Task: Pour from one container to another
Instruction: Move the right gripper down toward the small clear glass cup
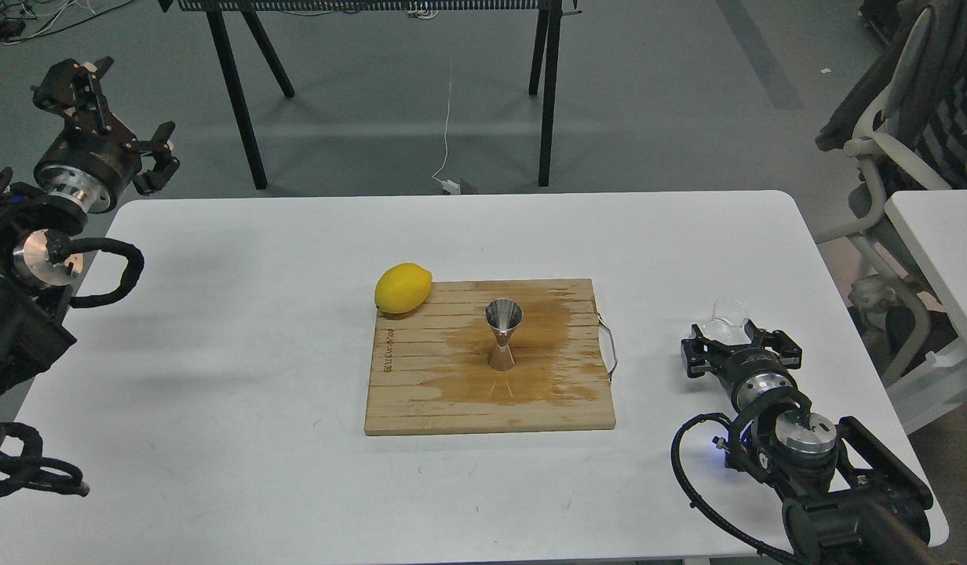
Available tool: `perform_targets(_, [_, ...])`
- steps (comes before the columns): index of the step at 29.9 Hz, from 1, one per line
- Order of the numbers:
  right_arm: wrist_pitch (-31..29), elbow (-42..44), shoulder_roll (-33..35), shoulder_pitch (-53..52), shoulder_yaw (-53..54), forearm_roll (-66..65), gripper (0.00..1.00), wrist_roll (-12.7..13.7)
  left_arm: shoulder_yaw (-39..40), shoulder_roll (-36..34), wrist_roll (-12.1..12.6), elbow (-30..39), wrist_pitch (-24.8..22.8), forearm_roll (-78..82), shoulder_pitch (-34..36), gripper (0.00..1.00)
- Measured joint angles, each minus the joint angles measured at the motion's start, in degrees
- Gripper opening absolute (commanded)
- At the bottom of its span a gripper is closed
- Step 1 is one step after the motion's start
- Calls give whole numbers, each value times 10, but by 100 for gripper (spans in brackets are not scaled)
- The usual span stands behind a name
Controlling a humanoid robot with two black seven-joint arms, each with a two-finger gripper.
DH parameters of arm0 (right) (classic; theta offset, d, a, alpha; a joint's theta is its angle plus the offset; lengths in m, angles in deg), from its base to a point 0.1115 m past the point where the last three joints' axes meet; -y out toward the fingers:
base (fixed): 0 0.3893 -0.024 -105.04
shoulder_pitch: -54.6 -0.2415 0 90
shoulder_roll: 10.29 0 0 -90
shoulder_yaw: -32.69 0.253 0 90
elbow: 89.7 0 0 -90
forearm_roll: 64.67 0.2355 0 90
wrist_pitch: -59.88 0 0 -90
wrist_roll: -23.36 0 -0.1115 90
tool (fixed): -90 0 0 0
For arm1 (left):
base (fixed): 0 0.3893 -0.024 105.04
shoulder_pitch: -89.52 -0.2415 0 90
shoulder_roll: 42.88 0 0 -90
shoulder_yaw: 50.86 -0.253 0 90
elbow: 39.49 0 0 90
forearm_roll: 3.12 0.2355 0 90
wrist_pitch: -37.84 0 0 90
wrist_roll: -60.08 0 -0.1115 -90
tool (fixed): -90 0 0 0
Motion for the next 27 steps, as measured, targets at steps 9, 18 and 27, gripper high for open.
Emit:
perform_targets(9, [0,2,1,-10,-15,-4,14,-5,-1,0,0,0,0,0,0,100])
perform_targets(18, [-12,-5,1,-11,-20,-6,14,-9,-1,0,0,0,0,1,0,100])
perform_targets(27, [-19,-6,1,-9,-26,-6,92,-8,-1,-1,0,0,0,0,0,100])
